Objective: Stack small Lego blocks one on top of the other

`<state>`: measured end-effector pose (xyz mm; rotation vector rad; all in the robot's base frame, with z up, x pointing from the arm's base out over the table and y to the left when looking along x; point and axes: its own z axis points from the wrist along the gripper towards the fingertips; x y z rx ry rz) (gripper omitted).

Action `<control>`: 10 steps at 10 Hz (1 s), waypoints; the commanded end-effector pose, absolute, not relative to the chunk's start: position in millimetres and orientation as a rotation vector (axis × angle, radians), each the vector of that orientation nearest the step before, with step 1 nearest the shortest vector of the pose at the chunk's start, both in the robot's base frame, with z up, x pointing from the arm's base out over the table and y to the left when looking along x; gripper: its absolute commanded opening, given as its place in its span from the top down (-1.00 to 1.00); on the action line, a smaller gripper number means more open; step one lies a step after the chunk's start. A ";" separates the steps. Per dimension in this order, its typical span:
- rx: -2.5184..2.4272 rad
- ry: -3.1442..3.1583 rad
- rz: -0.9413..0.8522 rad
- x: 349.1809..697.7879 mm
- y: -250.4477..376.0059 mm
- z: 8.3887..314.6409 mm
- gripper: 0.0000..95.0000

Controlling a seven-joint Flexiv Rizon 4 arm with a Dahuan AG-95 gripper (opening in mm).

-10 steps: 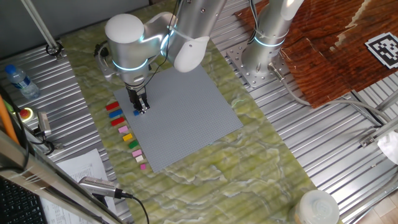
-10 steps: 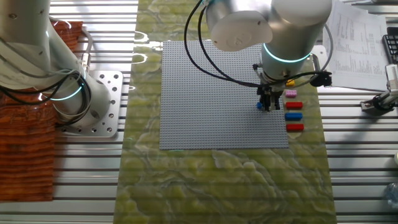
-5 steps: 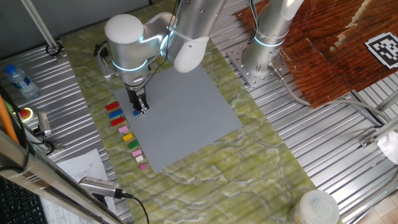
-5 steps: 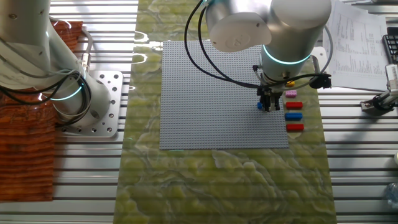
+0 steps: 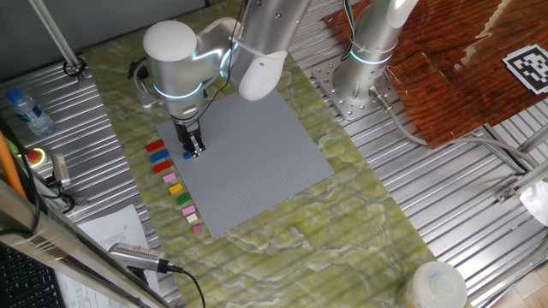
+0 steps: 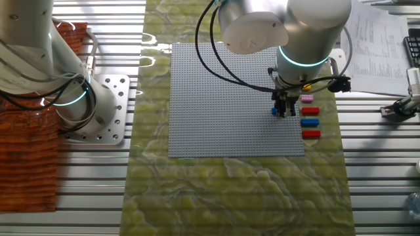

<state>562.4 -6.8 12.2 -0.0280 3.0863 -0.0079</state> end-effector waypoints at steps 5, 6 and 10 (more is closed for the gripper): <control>-0.025 3.099 -0.022 562.7 -4.0 -14.1 1.00; -0.037 3.093 -0.038 561.3 -5.2 -16.1 1.00; -0.036 3.078 -0.031 561.6 -5.8 -18.7 1.00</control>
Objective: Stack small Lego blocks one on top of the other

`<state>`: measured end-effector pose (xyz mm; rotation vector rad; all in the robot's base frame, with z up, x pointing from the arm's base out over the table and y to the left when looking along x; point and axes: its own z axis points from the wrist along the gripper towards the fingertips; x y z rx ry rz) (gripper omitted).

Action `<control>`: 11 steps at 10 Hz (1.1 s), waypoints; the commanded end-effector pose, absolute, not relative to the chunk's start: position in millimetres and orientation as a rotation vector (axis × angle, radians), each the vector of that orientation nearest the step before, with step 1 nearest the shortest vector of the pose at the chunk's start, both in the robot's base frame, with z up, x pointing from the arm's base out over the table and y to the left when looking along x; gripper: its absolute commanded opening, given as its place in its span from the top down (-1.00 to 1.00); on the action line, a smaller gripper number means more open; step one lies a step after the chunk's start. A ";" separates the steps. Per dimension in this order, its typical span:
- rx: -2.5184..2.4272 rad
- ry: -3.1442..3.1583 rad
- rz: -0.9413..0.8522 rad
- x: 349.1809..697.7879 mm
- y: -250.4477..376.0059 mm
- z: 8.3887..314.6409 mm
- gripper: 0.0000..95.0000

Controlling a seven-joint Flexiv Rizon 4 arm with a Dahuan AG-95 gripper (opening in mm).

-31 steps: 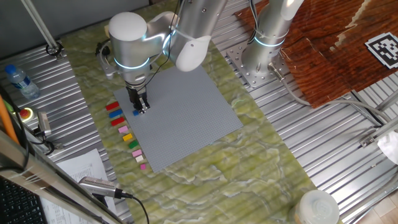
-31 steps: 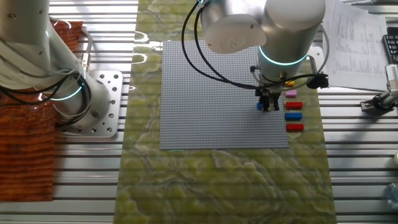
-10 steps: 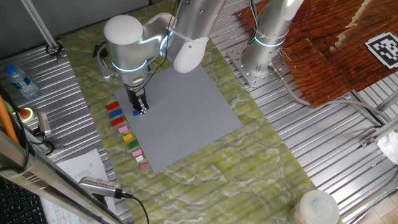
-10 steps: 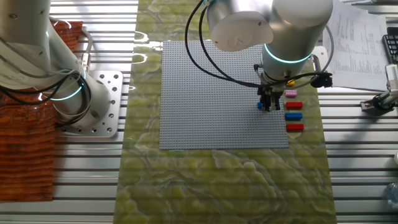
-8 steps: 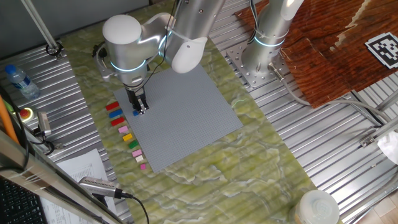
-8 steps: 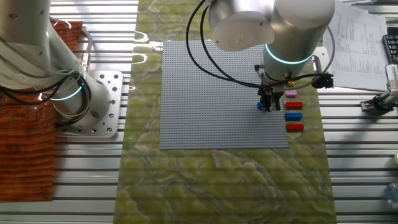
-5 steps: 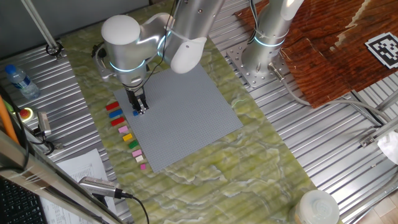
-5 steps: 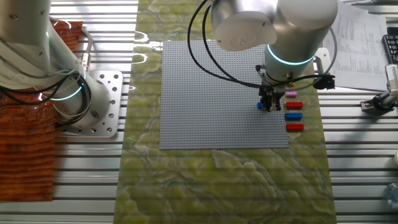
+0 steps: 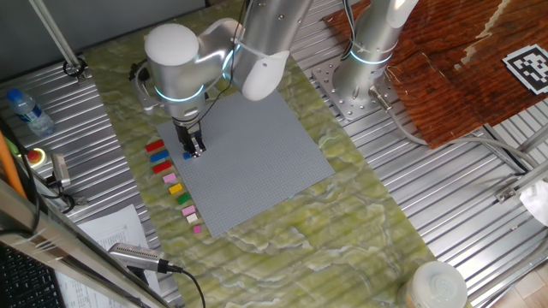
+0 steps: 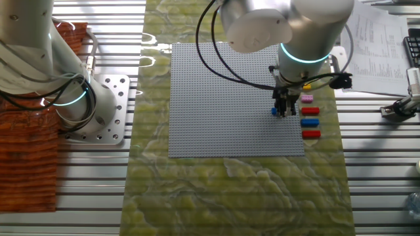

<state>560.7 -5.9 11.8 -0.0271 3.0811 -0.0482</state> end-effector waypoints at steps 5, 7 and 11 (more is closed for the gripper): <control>-0.050 3.084 -0.030 562.3 -6.3 -17.5 0.20; -0.049 3.081 -0.027 562.3 -6.1 -16.7 0.20; -0.045 3.086 -0.022 559.3 -7.2 4.6 0.20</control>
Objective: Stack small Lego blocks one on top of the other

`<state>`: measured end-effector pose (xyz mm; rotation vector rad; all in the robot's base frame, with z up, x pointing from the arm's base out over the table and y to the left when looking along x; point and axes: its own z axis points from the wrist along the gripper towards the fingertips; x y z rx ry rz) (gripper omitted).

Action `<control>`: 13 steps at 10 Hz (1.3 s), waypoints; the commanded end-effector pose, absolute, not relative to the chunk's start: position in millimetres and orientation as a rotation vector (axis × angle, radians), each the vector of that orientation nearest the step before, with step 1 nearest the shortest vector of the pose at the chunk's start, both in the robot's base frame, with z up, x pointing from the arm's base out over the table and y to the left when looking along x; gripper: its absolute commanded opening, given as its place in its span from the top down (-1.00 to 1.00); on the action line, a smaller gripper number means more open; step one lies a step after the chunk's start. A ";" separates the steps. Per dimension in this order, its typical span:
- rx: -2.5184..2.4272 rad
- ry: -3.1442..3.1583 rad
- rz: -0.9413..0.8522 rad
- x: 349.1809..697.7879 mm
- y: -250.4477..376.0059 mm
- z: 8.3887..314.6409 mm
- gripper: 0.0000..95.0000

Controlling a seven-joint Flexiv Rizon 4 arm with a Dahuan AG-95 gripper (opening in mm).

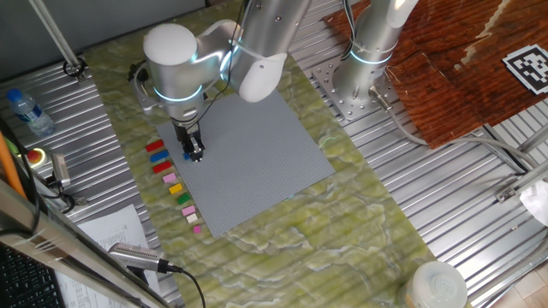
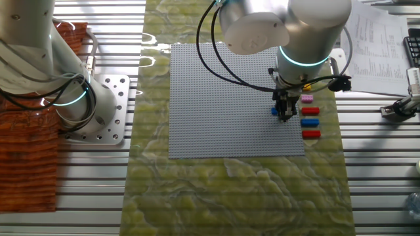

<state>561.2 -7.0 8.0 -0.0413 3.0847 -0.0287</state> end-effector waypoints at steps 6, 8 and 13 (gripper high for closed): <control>-0.045 3.088 -0.004 552.8 -3.9 24.3 0.60; -0.033 3.084 -0.002 552.9 -3.7 24.7 1.00; -0.027 3.085 0.002 554.7 -2.6 25.7 1.00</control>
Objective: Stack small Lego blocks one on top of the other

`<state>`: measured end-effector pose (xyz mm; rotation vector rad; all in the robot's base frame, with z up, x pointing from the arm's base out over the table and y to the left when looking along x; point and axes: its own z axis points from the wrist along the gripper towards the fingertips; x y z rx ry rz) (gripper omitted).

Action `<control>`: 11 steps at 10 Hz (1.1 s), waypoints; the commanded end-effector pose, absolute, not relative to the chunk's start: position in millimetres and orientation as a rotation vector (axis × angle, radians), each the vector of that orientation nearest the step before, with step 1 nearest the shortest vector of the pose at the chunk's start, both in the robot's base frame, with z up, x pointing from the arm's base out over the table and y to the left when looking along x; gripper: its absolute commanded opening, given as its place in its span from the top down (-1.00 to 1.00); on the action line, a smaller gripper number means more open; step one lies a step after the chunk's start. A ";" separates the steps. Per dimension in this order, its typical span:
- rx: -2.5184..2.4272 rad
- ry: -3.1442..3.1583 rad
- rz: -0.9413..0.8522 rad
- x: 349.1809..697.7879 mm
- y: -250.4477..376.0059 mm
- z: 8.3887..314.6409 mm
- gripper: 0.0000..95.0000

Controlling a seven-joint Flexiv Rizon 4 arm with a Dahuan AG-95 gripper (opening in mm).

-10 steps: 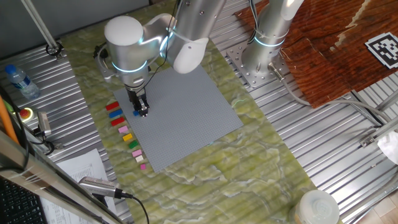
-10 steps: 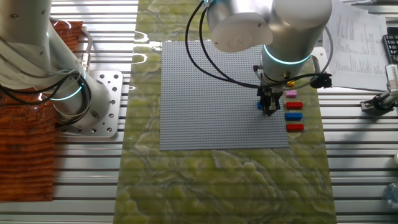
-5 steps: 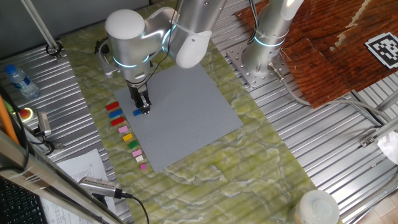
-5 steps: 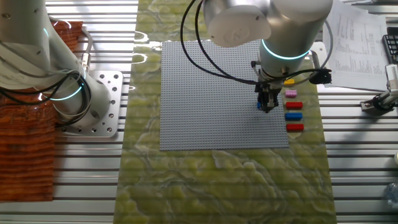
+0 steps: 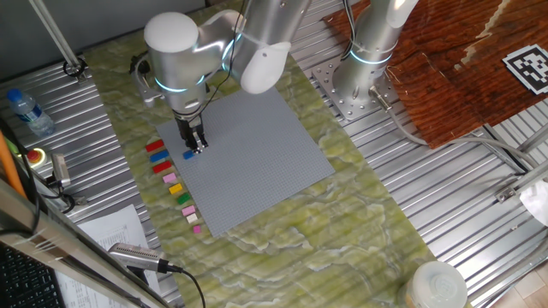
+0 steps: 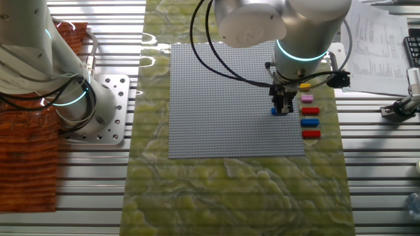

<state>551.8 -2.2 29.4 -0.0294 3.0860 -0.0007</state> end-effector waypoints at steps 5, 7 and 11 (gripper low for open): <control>-0.026 3.090 -0.002 559.0 -4.9 17.1 1.00; -0.022 3.098 -0.003 560.1 -5.6 14.3 1.00; -0.029 3.100 0.002 565.6 -9.2 -2.0 1.00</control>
